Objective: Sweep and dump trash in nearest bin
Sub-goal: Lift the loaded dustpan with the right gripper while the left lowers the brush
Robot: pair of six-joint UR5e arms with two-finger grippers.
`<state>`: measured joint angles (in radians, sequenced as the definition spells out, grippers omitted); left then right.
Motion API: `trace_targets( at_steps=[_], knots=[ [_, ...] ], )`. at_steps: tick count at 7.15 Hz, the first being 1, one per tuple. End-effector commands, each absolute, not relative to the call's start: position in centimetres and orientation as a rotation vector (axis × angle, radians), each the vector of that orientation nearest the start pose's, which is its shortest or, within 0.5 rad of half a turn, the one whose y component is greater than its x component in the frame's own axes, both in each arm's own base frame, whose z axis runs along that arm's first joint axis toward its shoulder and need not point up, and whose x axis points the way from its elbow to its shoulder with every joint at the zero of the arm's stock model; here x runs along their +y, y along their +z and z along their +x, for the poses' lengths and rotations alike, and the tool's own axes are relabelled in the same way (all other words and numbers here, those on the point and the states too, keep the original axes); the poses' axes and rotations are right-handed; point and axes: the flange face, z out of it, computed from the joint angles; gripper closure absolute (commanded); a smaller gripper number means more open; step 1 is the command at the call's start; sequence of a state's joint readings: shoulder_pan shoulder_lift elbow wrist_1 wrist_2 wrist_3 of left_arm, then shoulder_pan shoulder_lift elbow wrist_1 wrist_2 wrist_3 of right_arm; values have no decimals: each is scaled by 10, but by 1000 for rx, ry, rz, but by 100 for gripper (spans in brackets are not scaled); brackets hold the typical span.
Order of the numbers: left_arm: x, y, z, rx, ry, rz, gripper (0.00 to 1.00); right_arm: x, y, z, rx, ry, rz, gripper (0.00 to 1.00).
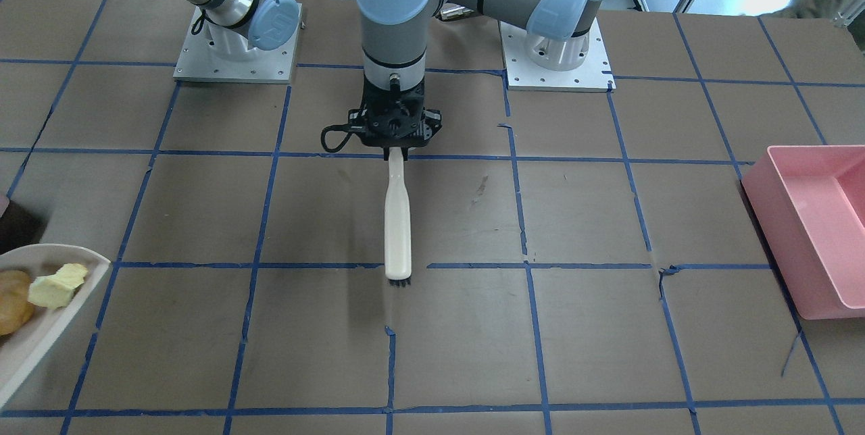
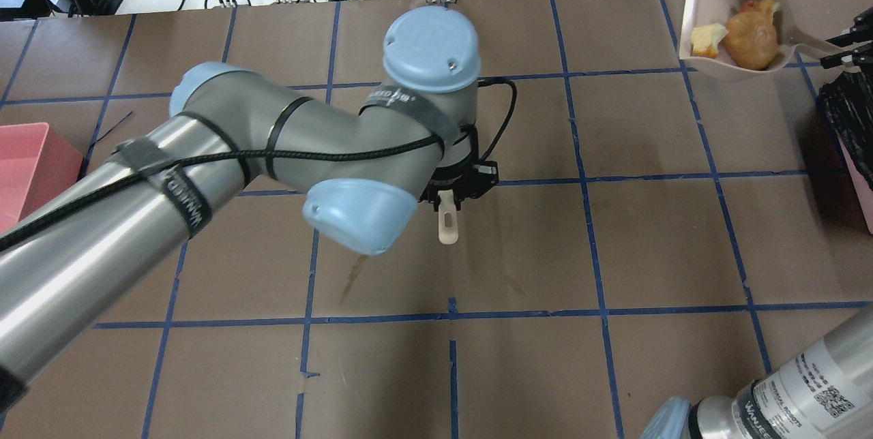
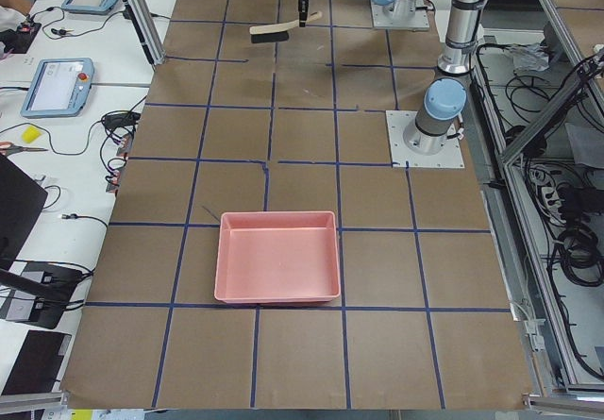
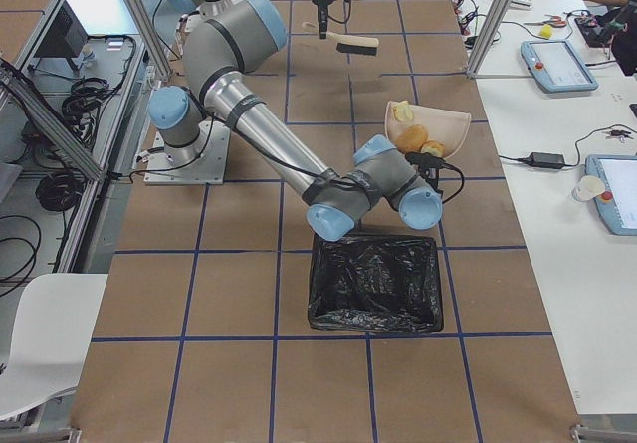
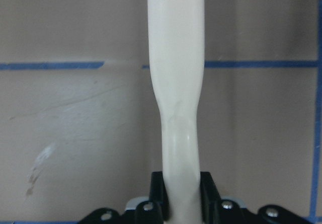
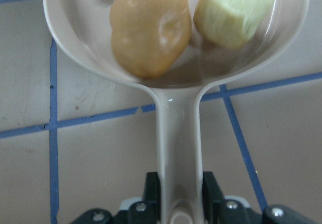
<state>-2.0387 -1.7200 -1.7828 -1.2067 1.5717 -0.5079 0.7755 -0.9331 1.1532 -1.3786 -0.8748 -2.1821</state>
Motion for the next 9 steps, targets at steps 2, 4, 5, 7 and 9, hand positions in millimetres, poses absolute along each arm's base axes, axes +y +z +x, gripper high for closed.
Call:
trace_targets(
  at_steps=[2,4,5,7,9],
  knots=[
    [-343,311,-324,3149,-27,-251,99,-562,345,-426,2224,-836,-1384,100],
    [-324,296,-333,3141,-17,-350,100,-494,384,-495,2407,-757,-1357,100],
    [-301,296,-355,3150,-34,-344,100,-463,402,-530,2512,-682,-1372,100],
    [-274,293,-380,3174,-55,-271,100,-450,416,-559,2722,-458,-1373,100],
    [-254,283,-381,3214,-124,-8,100,-446,427,-576,2902,-193,-1450,100]
  ],
)
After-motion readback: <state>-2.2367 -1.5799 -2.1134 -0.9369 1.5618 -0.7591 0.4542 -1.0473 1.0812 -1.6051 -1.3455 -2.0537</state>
